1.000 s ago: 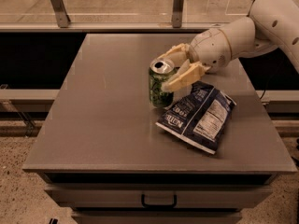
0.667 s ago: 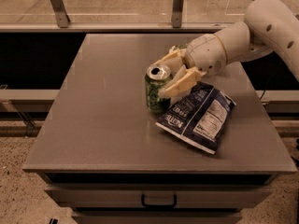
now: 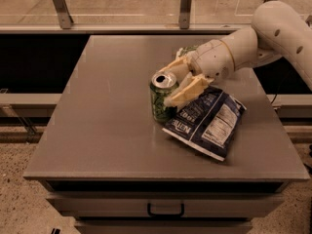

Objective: Move green can near blue chip bag

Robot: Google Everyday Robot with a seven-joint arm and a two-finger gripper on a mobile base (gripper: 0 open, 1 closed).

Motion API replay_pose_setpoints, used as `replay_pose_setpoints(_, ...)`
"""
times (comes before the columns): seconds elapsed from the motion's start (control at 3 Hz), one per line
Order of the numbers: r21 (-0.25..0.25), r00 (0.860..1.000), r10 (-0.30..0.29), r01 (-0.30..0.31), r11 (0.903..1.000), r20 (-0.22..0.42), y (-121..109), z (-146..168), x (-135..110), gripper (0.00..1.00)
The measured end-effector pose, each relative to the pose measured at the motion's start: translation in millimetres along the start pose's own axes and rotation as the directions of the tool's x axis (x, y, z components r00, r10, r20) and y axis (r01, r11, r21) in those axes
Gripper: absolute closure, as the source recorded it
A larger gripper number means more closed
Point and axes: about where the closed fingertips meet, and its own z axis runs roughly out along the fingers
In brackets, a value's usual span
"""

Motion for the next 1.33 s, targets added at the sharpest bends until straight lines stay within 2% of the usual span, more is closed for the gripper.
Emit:
replay_pose_setpoints(0.67,-0.048,0.995,0.074,-0.071,0.9963,0.063,2.1,7.0,10.3,0.15)
replay_pose_setpoints(1.0,-0.054,0.994,0.087,-0.083,0.9951,0.073,1.1,6.7,12.1,0.0)
replay_pose_setpoints(1.33,-0.031,0.994,0.082,-0.08,0.9963,0.067,-2.4,-2.7,13.5,0.0)
